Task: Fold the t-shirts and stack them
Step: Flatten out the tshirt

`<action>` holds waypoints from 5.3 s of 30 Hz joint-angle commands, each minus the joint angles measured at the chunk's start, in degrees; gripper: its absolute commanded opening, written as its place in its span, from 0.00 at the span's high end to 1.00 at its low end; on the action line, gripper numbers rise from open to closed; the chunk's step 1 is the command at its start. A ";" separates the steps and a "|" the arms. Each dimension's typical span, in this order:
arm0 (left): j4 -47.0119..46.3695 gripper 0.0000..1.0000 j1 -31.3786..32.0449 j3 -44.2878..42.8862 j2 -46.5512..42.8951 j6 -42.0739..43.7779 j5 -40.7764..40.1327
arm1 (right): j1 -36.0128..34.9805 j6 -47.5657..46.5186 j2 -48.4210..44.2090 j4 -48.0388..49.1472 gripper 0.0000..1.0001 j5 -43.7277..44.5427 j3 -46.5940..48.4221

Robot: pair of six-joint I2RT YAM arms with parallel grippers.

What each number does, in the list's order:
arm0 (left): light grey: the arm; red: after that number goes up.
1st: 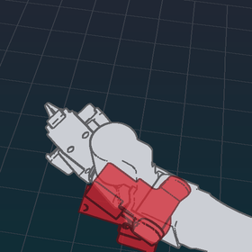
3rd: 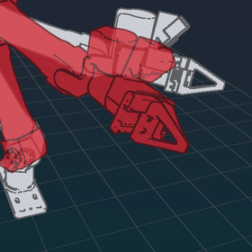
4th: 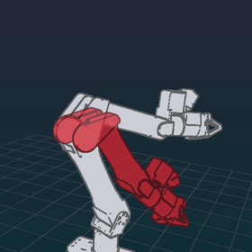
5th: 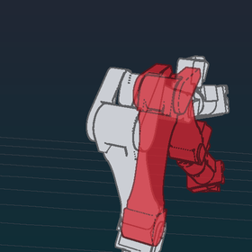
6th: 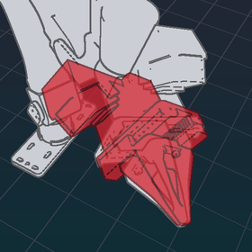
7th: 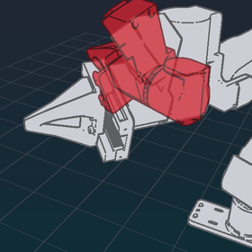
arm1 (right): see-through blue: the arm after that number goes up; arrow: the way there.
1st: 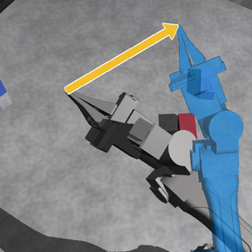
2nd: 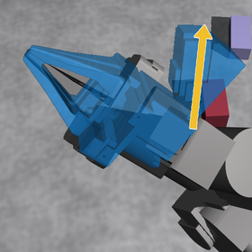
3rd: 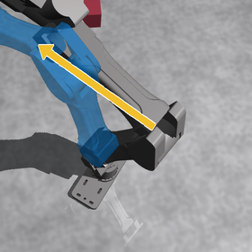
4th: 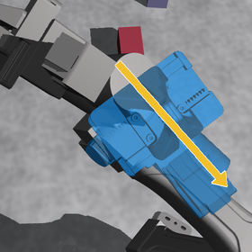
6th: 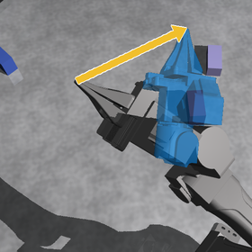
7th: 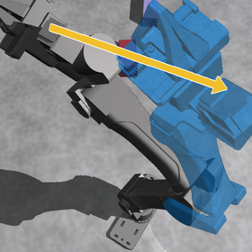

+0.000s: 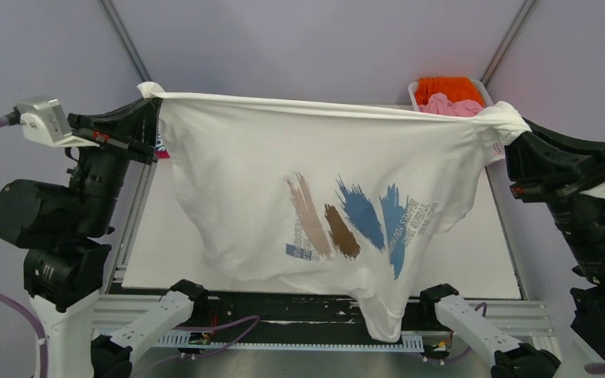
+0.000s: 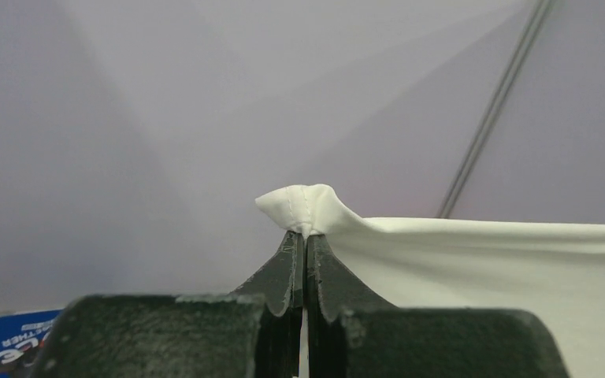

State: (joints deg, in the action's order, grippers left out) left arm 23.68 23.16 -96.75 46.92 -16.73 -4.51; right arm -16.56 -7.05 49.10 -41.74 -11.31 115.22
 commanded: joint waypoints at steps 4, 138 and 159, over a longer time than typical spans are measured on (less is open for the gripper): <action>-0.64 1.00 -0.56 7.77 13.33 4.79 -25.23 | 0.46 -2.66 8.75 0.92 1.00 19.02 -11.42; 8.14 0.00 -12.86 -7.13 85.71 -35.03 -5.31 | 14.51 37.25 87.62 15.70 0.00 12.88 -7.15; 10.50 0.00 -6.87 5.33 54.28 -21.80 -9.25 | 8.03 26.49 63.38 18.82 0.00 7.13 -14.41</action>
State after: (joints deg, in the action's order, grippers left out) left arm 34.92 12.95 -101.67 120.81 -41.65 -9.39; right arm -5.02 21.91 127.39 -27.16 -5.56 106.98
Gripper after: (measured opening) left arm 0.997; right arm 0.998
